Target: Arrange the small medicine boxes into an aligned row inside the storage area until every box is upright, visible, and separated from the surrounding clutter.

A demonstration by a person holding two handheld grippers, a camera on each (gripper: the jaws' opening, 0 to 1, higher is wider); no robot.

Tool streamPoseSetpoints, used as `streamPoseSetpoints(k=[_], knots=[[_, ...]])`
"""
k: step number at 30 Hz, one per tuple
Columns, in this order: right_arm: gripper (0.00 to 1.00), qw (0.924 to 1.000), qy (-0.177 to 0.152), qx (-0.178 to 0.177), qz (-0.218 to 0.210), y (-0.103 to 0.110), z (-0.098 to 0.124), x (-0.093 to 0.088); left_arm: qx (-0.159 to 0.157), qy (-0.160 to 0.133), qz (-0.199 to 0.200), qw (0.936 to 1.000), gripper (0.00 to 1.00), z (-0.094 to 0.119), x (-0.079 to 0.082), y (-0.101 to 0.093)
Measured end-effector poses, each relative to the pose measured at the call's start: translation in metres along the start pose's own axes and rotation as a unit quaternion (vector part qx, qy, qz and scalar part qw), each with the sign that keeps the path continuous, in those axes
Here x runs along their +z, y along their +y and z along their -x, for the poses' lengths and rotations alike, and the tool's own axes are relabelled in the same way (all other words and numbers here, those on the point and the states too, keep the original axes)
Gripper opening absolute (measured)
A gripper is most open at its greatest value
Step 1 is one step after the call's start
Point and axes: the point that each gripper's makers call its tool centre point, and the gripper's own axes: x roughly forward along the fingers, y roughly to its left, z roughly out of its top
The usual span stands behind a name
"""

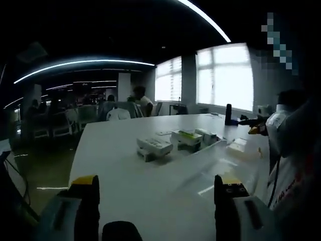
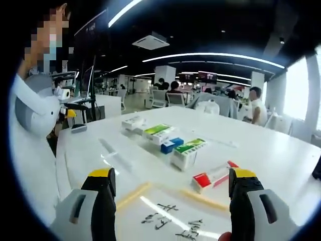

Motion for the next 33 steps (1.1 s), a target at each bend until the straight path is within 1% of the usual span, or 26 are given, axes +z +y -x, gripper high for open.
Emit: streamPoseSetpoints(k=[10,16,19,25,33], knots=[[0.92,1.0,0.009,-0.002,-0.002,-0.005,-0.004,-0.006,-0.007,0.006,0.005,0.9999,0.95,-0.008,-0.003,-0.002],[0.92,1.0,0.006,-0.004,-0.003,-0.007,-0.005,-0.004,-0.012,0.01,0.002,0.9999,0.94,-0.012,-0.001,-0.003],[0.91,1.0,0.008,-0.005,-0.004,-0.007,-0.005,-0.006,-0.014,0.01,0.001,0.9998,0.94,-0.014,0.0,-0.003],[0.91,0.9999,0.013,-0.004,-0.005,-0.007,-0.002,-0.01,-0.02,0.01,-0.001,0.9997,0.94,-0.019,0.001,-0.008],[0.91,0.9999,0.007,-0.011,-0.007,-0.01,0.003,-0.008,-0.027,0.012,-0.001,0.9996,0.93,-0.024,0.001,-0.011]])
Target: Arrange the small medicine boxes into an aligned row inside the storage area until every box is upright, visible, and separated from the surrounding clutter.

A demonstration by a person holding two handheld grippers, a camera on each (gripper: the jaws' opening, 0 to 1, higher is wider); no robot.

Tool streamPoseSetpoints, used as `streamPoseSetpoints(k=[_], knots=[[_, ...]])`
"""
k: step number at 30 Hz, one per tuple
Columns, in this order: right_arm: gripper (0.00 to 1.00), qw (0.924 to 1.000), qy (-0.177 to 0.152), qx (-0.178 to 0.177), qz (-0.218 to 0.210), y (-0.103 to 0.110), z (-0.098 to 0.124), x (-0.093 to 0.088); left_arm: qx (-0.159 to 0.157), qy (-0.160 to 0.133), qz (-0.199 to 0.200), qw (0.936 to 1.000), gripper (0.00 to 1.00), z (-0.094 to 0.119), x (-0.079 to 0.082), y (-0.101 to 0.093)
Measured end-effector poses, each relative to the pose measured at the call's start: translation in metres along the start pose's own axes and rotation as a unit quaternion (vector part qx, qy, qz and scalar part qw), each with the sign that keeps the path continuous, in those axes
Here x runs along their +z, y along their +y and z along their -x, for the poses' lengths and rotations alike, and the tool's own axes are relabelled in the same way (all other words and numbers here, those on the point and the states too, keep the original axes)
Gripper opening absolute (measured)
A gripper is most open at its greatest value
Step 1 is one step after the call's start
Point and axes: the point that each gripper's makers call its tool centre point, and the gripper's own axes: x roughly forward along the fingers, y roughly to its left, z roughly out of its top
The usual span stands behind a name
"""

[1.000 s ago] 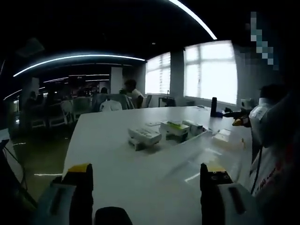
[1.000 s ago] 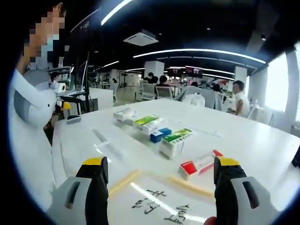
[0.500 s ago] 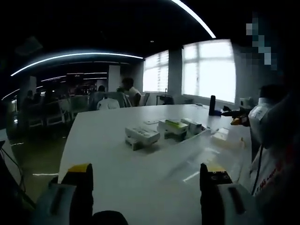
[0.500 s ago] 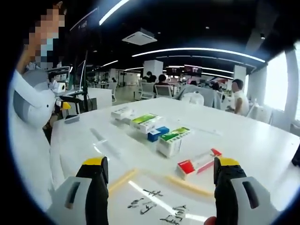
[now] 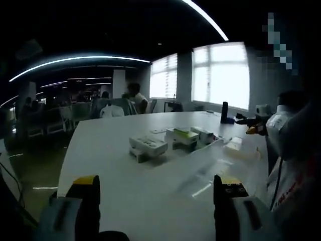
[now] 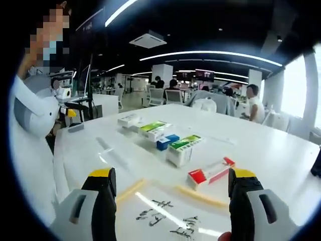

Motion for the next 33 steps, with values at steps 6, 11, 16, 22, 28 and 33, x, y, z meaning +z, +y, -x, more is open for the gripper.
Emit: streamPoseSetpoints(k=[6,11,16,22,28,33], knots=[[0.91,1.0,0.004,0.005,-0.001,0.002,-0.003,-0.005,-0.005,-0.002,-0.003,1.0,0.93,-0.001,0.002,-0.004],[0.91,1.0,0.005,0.006,0.0,0.002,-0.002,-0.004,-0.004,-0.004,-0.001,1.0,0.93,-0.001,0.001,-0.005],[0.91,1.0,0.001,-0.001,-0.002,-0.002,0.0,-0.003,-0.005,-0.004,0.001,1.0,0.93,-0.004,0.003,-0.004],[0.91,1.0,0.005,0.0,-0.004,0.001,0.0,-0.006,-0.014,-0.006,-0.004,0.9999,0.93,-0.008,0.003,-0.009],[0.91,1.0,0.008,-0.005,-0.003,0.0,0.002,-0.005,-0.017,-0.007,0.002,0.9998,0.93,-0.013,0.0,-0.012],[0.91,0.9999,0.007,-0.008,-0.003,-0.001,0.003,-0.004,-0.019,-0.007,0.002,0.9998,0.93,-0.017,0.001,-0.014]])
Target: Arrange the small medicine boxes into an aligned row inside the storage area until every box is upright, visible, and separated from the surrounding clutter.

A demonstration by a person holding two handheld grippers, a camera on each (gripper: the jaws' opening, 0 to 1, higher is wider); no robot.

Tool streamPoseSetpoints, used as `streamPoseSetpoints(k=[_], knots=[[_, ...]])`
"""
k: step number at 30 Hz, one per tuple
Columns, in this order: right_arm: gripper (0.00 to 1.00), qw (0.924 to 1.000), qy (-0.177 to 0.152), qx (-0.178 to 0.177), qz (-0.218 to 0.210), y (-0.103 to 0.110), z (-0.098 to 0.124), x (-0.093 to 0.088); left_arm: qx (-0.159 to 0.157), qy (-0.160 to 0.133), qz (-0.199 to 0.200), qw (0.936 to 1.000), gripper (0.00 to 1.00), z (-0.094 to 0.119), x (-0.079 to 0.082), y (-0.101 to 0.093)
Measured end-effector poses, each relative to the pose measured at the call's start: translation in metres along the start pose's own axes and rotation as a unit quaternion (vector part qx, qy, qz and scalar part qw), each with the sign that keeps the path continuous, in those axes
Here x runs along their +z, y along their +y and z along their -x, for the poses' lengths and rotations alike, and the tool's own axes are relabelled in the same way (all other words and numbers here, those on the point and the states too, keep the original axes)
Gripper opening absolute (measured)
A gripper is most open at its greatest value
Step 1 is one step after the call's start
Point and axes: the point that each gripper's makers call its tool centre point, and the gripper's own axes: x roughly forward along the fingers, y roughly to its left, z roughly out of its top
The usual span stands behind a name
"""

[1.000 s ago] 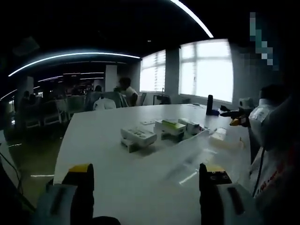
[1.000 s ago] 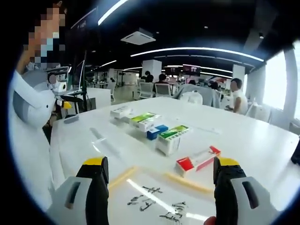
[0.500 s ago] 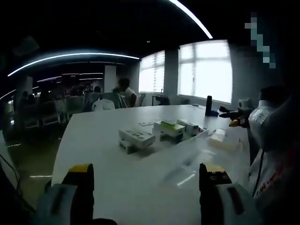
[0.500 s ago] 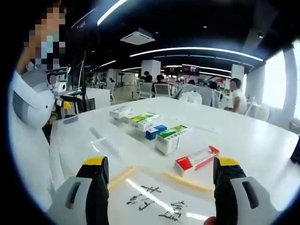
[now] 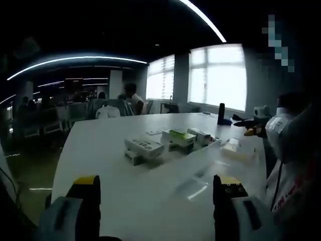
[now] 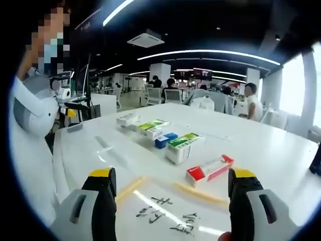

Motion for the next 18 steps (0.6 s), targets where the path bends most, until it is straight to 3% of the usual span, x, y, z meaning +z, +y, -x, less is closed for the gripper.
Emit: streamPoseSetpoints(k=[18], knots=[[0.91,1.0,0.001,0.001,-0.002,-0.0016,-0.0008,-0.0028,-0.001,0.001,0.0,1.0,0.93,0.0005,-0.0006,-0.0008]])
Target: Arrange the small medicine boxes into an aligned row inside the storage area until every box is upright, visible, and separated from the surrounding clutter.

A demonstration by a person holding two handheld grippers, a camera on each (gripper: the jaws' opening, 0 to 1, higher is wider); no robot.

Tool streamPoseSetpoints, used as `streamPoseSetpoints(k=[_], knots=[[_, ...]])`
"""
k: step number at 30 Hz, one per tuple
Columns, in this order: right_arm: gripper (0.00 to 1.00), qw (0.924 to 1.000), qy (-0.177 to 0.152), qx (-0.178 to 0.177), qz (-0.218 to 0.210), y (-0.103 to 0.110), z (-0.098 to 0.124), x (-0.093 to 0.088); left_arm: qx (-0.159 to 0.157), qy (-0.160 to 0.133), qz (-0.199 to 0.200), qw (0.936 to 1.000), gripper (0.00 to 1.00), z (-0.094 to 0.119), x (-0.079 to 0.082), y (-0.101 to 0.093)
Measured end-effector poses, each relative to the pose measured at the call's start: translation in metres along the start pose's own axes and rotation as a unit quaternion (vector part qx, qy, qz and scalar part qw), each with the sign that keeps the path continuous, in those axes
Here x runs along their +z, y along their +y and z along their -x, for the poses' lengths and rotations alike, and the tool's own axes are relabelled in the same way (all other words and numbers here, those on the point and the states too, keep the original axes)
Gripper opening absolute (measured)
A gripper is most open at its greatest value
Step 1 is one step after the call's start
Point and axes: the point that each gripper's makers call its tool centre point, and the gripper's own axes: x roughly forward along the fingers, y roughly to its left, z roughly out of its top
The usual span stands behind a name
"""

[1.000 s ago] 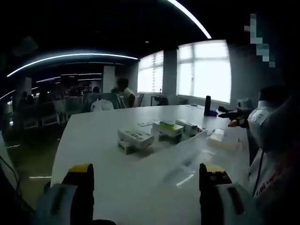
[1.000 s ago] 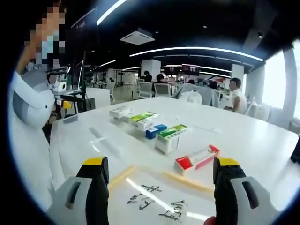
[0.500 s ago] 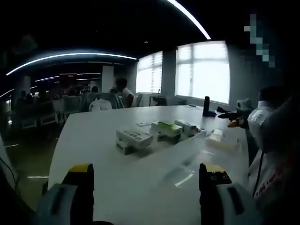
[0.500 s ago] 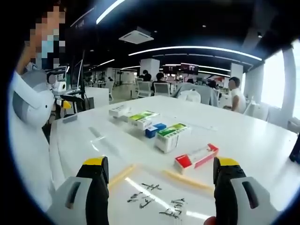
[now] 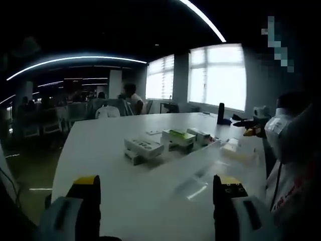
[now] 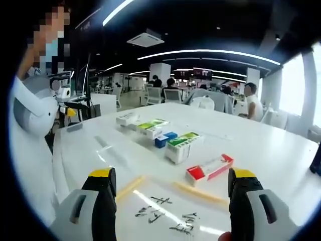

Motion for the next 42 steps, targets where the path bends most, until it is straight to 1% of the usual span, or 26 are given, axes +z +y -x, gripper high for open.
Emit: streamPoseSetpoints(k=[3,7,12,16,19,26,33,35,38,42], knots=[[0.91,1.0,0.007,0.0,0.002,0.0,0.001,-0.003,-0.001,0.0,0.003,1.0,0.93,0.0,-0.002,0.001],[0.91,1.0,0.004,-0.004,0.001,-0.002,0.002,0.0,-0.001,0.002,0.006,1.0,0.92,-0.002,-0.005,0.001],[0.91,1.0,0.002,-0.004,0.002,-0.002,0.001,0.002,-0.002,0.001,0.005,1.0,0.92,-0.002,-0.002,0.002],[0.91,1.0,0.006,-0.002,0.001,0.0,-0.002,-0.001,-0.001,0.0,0.003,1.0,0.92,-0.001,-0.001,0.003],[0.91,1.0,0.008,-0.004,0.0,-0.002,0.0,-0.002,-0.001,0.0,0.006,1.0,0.92,-0.001,-0.003,0.004],[0.91,1.0,0.003,-0.005,0.002,-0.004,0.001,0.002,-0.004,0.001,0.007,1.0,0.92,-0.003,-0.001,0.004],[0.91,1.0,0.007,-0.004,0.0,-0.002,0.001,-0.002,-0.006,0.001,0.005,1.0,0.92,-0.001,-0.001,0.004],[0.91,0.9999,0.01,-0.006,0.001,-0.003,0.002,-0.003,-0.006,-0.001,0.008,0.9999,0.92,-0.002,-0.002,0.003],[0.91,1.0,0.004,-0.009,-0.001,-0.004,0.003,0.001,-0.01,0.0,0.009,0.9999,0.92,-0.006,-0.002,0.003],[0.91,1.0,0.003,-0.009,0.002,-0.004,0.002,0.002,-0.02,0.003,0.007,0.9998,0.92,-0.011,0.001,0.001]])
